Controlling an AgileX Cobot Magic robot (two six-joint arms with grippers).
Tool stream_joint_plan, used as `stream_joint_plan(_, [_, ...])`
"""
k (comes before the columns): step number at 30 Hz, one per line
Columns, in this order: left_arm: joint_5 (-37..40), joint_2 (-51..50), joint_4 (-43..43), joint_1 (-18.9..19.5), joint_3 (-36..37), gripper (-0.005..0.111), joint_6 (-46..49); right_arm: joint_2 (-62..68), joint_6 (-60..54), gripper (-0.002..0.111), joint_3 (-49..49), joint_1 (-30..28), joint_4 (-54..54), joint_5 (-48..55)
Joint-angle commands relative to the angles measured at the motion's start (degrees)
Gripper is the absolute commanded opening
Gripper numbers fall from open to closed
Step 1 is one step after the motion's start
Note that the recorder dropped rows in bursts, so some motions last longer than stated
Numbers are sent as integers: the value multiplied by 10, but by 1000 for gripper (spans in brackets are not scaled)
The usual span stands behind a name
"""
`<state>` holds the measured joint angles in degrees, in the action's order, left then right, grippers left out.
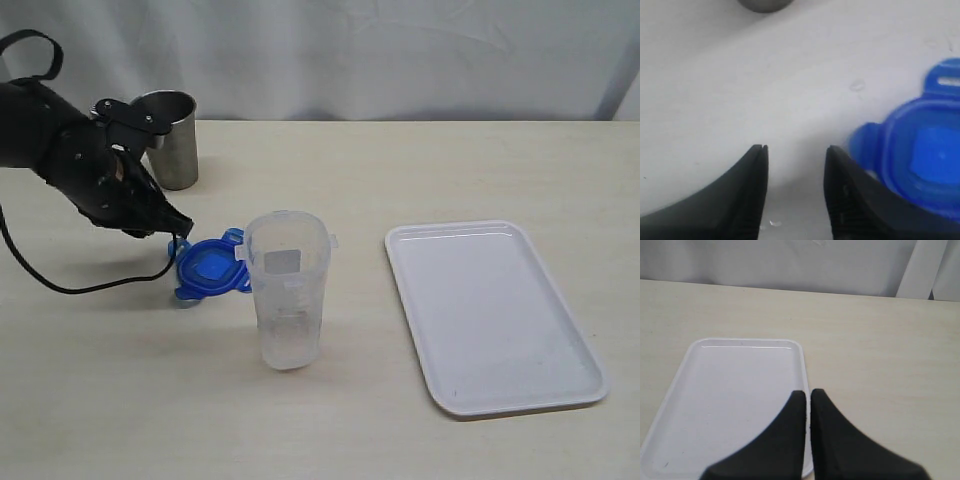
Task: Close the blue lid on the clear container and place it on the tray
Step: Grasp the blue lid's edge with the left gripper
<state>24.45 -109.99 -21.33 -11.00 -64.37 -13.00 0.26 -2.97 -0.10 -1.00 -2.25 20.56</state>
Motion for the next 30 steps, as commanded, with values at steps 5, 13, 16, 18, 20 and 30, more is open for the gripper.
stream_joint_plan(5, [103, 15, 366, -2, -36, 36, 391, -3, -5, 4, 1, -2, 1, -1])
stream_joint_plan(13, [89, -4, 386, 20, -51, 48, 391, -3, -5, 4, 1, -2, 1, -1])
stream_joint_plan(16, [83, -32, 394, 43, -51, 51, 392, -3, -5, 4, 1, -2, 1, -1])
stream_joint_plan(18, [78, -50, 413, 56, -51, 51, 404, -3, -5, 4, 1, -2, 1, -1])
stream_joint_plan(20, [78, -61, 447, 63, -51, 51, 439, -3, -5, 4, 1, -2, 1, -1])
stream_joint_plan(30, [63, -72, 591, 72, -51, 51, 588, -3, -5, 4, 1, -2, 1, -1])
